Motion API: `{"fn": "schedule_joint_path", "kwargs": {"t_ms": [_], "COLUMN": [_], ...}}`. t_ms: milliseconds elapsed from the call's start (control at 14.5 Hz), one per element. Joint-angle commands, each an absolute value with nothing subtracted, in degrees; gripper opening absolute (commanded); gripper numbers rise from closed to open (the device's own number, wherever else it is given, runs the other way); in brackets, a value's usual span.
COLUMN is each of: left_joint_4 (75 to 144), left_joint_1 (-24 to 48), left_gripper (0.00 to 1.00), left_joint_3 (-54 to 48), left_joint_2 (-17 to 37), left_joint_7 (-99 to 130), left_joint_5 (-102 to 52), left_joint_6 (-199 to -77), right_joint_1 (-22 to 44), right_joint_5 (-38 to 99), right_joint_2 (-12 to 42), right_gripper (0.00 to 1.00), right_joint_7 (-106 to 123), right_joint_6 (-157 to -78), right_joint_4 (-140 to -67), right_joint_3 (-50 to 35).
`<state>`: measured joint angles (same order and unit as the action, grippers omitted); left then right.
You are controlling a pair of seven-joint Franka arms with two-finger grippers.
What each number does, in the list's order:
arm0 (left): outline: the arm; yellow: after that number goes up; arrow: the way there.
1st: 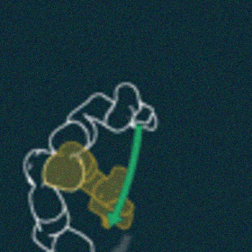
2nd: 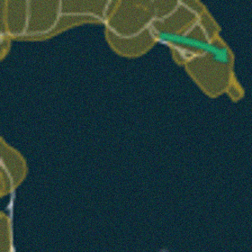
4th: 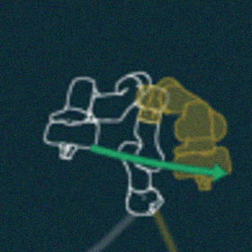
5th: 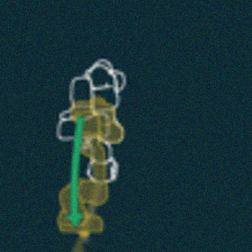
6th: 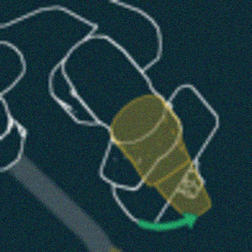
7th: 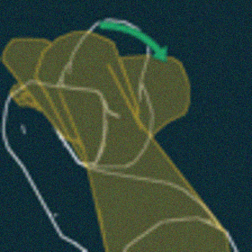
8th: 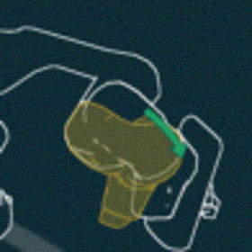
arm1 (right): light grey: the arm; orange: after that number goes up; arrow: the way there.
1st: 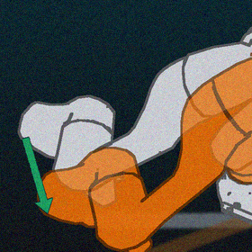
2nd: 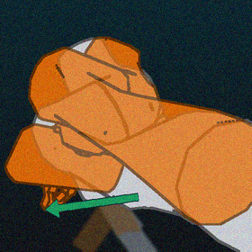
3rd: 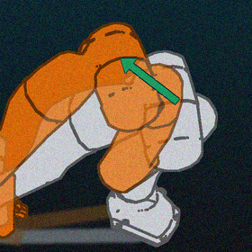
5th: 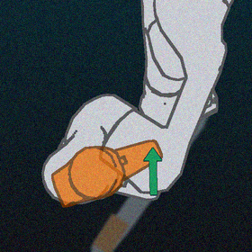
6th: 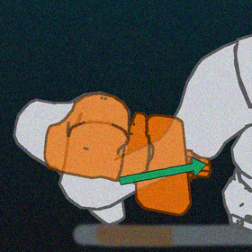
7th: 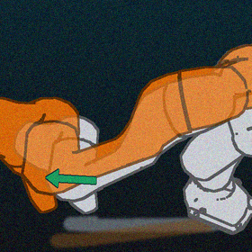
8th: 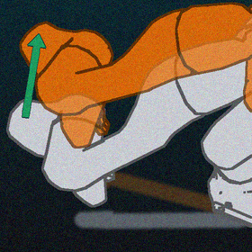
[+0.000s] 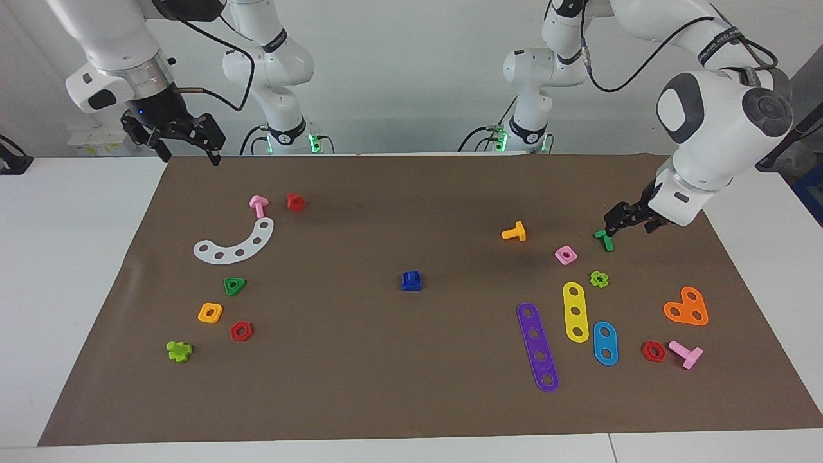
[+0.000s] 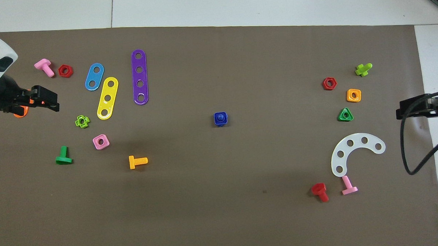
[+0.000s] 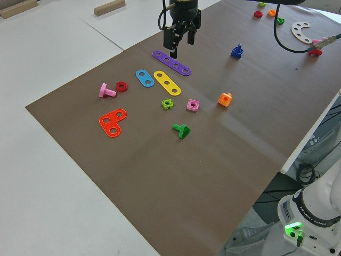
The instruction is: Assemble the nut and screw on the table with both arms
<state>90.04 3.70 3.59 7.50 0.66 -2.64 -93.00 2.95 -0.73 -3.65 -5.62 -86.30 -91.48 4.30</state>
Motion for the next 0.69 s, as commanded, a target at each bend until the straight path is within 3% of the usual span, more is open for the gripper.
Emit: {"fn": "schedule_joint_path", "kwargs": {"t_ms": [0,621], "left_joint_4": [93.96,91.41], "left_joint_1": [3.43,4.04], "left_gripper": [0.99,1.00], "left_joint_3": [3.08,2.64], "left_joint_2": [0.62,-1.23], "left_joint_7": [0.09,-0.17], "left_joint_5": [-1.14,1.05], "left_joint_6": [-91.76,-92.46], "right_joint_1": [2.81,2.81], "right_joint_5": [-1.40,-1.32], "right_joint_2": [-3.87,-4.22], "right_gripper": [1.00,1.00], "right_joint_7": [-6.33,-7.03], "right_joint_6": [-89.28,-89.82], "right_joint_4": [-92.46,-93.08], "right_joint_3": [3.96,3.78]}}
